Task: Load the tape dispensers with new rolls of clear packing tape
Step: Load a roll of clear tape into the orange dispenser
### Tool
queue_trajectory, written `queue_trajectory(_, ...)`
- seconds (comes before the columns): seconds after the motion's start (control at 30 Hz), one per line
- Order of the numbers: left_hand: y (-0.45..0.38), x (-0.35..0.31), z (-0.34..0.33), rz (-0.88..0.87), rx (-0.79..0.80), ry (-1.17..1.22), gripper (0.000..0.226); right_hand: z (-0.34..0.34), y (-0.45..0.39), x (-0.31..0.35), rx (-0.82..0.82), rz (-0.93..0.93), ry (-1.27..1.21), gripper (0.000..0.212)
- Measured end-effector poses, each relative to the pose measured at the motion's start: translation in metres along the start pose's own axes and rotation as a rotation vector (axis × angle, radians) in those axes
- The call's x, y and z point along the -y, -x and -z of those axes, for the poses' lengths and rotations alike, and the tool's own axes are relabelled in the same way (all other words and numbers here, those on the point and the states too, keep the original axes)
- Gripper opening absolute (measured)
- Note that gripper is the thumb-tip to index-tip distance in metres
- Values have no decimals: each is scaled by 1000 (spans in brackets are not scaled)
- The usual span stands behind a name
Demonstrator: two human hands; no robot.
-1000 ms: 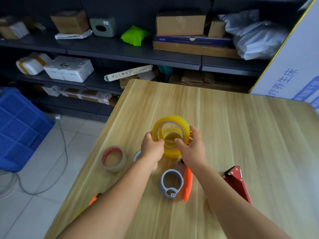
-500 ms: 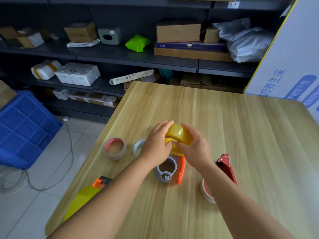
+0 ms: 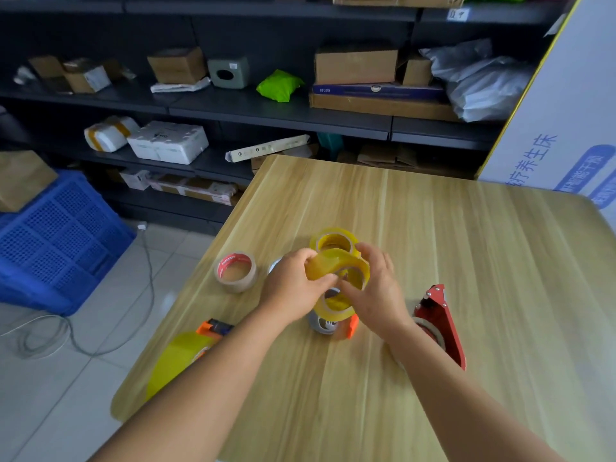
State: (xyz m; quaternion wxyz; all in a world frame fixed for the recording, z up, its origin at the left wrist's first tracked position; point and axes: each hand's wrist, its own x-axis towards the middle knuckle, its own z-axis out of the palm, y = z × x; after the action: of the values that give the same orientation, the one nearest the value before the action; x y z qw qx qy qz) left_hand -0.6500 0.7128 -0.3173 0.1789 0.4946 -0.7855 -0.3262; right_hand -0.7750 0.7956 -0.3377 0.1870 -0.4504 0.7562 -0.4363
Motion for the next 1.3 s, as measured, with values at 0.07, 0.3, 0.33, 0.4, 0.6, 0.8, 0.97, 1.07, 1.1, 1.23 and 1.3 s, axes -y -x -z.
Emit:
queue_trajectory(0.07, 1, -2, 0, 71, -66, -9, 45, -9, 11, 3, -57, 95, 48, 48)
queue_trajectory(0.3, 0, -1, 11, 194, -85, 35, 53, -33, 36, 15, 156, 39, 56, 44)
queue_trajectory(0.33, -1, 1, 12, 185, -50, 69, 56, -33, 37, 16, 140, -2, 18, 42)
queue_trajectory(0.4, -2, 10, 13, 149, 44, 170, 69, -31, 38, 15, 126, -87, -48, 45)
queue_trajectory(0.6, 8, 46, 19, -1, 276, 256, 80, -21, 39, 13, 216, -151, -270, 37)
queue_trajectory(0.8, 8, 70, 12, 47, 471, 317, 80, -25, 37, 5, 271, -300, -535, 40)
queue_trajectory(0.97, 5, 80, -1, 97, 191, 222, 30, -29, 29, 3, 278, -401, -555, 43)
queue_trajectory(1.07, 4, 79, 2, 54, 102, 46, 19, -33, 26, 8, 214, -352, -372, 34)
queue_trajectory(1.1, 5, 79, 4, 62, 101, 7, 17, -32, 24, 8, 156, -321, -230, 31)
queue_trajectory(1.23, -1, 80, 9, 102, 96, -139, 16, -25, 18, -8, 135, -317, 340, 44)
queue_trajectory(1.3, -5, 78, 10, 94, 110, -215, 18, -24, 18, -16, 245, -316, 473, 51)
